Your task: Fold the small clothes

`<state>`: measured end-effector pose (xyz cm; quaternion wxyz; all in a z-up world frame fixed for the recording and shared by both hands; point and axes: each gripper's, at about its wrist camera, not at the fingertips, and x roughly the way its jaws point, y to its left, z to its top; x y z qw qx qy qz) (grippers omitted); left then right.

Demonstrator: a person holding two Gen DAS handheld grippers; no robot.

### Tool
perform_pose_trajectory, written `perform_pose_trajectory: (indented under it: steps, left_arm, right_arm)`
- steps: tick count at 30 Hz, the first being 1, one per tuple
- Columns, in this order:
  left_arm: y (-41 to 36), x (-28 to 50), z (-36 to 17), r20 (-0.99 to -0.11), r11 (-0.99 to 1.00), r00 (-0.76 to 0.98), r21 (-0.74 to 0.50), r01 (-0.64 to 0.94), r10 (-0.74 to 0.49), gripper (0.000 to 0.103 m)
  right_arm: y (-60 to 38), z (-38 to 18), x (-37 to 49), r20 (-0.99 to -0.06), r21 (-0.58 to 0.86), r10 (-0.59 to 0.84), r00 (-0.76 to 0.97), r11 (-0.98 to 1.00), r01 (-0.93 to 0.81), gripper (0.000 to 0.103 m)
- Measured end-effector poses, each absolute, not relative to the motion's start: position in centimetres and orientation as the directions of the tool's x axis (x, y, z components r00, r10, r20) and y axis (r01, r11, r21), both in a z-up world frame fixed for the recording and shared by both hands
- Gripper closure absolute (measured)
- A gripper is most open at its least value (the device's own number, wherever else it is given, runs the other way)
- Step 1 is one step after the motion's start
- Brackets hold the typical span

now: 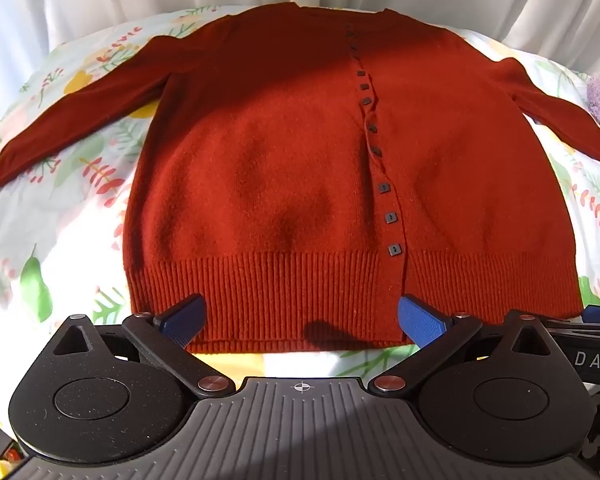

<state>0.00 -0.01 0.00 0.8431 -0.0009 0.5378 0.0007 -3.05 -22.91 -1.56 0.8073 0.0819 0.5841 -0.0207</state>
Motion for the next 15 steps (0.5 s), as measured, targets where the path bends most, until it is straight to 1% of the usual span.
perform_pose_trajectory:
  steps: [15]
  left_arm:
    - [-0.1,-0.16,0.01,-0.911,1.0,0.412,0.003,-0.005,0.005,0.0]
  right_arm:
    - [-23.14,-1.78,-2.94,-0.947,0.111,0.065,0.313,0.985,0.129,0.004]
